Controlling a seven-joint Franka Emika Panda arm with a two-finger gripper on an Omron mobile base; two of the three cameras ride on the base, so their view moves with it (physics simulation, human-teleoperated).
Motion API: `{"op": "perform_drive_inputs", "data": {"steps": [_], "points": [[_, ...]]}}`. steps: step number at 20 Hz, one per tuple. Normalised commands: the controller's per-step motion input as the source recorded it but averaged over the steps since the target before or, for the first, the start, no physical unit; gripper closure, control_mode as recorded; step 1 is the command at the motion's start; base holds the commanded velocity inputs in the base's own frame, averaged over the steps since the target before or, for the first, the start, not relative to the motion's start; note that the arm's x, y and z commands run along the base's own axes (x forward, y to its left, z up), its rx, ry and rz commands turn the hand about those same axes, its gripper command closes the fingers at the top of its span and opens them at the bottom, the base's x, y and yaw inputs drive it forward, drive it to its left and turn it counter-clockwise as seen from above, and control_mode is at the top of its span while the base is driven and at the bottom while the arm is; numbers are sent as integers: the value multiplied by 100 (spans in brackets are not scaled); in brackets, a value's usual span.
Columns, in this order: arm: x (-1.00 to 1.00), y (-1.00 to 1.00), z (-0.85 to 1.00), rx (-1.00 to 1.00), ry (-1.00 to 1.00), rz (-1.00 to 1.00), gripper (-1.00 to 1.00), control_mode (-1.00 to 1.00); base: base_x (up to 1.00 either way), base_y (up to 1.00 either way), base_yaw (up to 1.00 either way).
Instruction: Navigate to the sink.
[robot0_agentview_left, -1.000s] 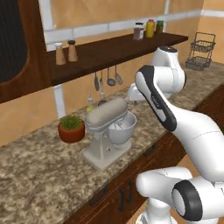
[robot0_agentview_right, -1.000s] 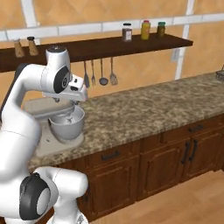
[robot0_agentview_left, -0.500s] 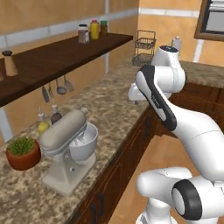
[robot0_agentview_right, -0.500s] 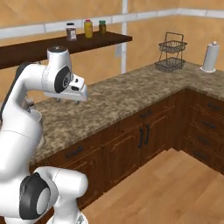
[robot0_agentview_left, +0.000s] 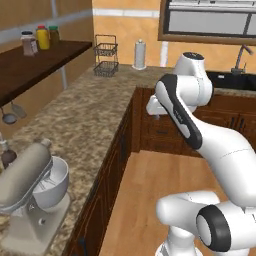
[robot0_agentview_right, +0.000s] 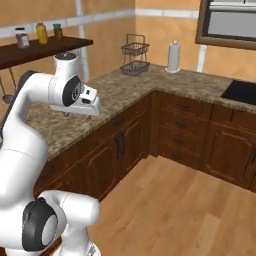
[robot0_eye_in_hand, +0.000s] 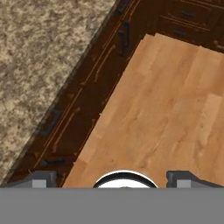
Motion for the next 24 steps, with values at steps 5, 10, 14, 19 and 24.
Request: {"op": "perform_drive_inputs", "data": {"steps": [5,10,14,19,24], "points": [[0,0,0,0,0,0,-100,100,0,-46,-46],[0,0,0,0,0,0,-100,100,0,-42,-42],[0,0,0,0,0,0,-100,100,0,-2,-5],[0,0,0,0,0,0,-100,100,49,-48,-23],[0,0,0,0,0,0,-100,100,82,-36,-18]]}}
